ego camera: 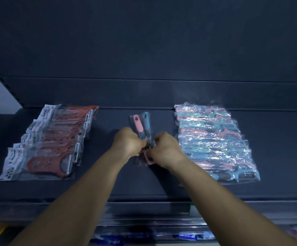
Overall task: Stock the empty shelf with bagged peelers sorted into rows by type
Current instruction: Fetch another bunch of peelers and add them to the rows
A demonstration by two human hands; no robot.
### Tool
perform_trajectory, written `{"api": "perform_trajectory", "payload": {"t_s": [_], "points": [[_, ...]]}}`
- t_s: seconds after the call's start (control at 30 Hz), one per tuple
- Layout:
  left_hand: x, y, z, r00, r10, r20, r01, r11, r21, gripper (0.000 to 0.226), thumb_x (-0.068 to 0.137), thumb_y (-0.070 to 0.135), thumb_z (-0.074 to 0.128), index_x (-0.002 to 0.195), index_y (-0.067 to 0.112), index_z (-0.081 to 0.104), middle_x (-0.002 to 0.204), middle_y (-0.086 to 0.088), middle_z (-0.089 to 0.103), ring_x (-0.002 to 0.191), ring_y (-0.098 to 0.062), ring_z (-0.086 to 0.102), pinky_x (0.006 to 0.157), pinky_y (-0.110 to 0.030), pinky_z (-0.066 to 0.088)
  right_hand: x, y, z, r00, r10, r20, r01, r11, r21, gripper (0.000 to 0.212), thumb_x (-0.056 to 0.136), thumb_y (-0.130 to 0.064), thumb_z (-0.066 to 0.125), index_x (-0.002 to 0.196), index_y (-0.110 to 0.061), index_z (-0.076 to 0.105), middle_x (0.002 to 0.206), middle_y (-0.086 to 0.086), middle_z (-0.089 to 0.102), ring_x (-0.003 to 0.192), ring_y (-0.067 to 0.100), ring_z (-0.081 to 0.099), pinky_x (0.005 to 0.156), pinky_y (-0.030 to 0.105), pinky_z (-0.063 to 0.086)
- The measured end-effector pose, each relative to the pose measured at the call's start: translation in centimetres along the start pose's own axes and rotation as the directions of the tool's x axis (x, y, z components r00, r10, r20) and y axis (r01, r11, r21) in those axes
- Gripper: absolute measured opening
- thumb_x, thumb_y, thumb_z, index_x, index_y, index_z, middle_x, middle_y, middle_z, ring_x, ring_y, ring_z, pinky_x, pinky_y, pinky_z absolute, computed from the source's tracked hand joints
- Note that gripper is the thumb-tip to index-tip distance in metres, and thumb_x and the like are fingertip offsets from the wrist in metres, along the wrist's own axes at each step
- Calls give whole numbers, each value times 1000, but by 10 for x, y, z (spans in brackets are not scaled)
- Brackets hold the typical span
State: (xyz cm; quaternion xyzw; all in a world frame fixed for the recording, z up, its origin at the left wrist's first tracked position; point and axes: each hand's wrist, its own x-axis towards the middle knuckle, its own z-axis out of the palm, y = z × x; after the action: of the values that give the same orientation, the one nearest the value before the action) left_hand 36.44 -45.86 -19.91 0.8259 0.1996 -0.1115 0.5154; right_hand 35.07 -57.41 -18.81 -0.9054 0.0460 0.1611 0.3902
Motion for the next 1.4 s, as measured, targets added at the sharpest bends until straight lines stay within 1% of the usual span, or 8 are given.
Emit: {"api": "perform_trajectory", "payload": {"t_s": [0.13,0.23,0.4,0.57,0.77,0.93,1.07,1.4], "points": [[-15,7,-1,991,122,-49,-124,991,-52,13,80,10,72,69,13,65,74,-9,72,76,-25,71,78,-44,59,-2,3,1,1000,-16,-25,21,966,257,13,74,-8,61,87,-13,60,82,12,69,80,30,69,71,48,60],[-24,11,-7,950,300,-83,-284,945,163,15,88,15,61,103,16,60,84,3,65,86,-20,64,83,-32,53,-6,4,-9,1000,-12,-27,22,914,405,15,79,-2,59,75,-16,60,76,11,67,70,27,66,71,39,59],[-28,4,-18,638,739,213,-653,373,659,57,83,4,60,134,29,49,147,7,35,137,-16,24,112,-34,19,-20,19,-49,992,-56,115,-10,865,501,20,86,7,56,87,-10,64,84,15,62,74,23,56,64,29,47],[-37,24,-4,518,729,446,-756,148,637,19,91,27,58,110,28,55,114,12,58,124,-12,46,115,-29,6,-37,50,-88,965,-79,250,-93,788,608,20,87,11,53,91,-4,64,79,14,64,61,17,59,58,26,50],[-71,47,38,594,568,569,-776,221,590,20,96,29,48,114,24,44,107,9,43,93,-17,51,81,-33,43,-59,89,-136,978,-26,209,-123,733,669,14,96,-4,48,95,-3,62,68,9,65,56,14,63,47,18,53],[-90,55,78,675,423,604,-738,404,541,20,97,29,48,115,21,47,109,4,54,96,-19,54,81,-32,43,-76,130,-166,996,11,88,-60,815,576,41,96,-36,47,106,1,63,88,13,65,72,21,66,70,26,56],[-103,59,105,725,370,581,-687,455,567,15,96,31,50,102,17,49,91,2,55,88,-21,55,75,-34,43,-91,161,-180,996,-77,36,51,883,467,26,92,-30,55,96,-8,68,91,8,62,83,17,58,87,33,50],[-110,55,131,841,318,439,-541,539,645,42,87,32,65,126,22,50,129,0,56,110,-18,59,94,-36,48,-84,191,-169,995,-45,-91,51,997,58,19,89,-30,62,82,-14,70,66,0,61,60,16,52,60,29,42]]}}
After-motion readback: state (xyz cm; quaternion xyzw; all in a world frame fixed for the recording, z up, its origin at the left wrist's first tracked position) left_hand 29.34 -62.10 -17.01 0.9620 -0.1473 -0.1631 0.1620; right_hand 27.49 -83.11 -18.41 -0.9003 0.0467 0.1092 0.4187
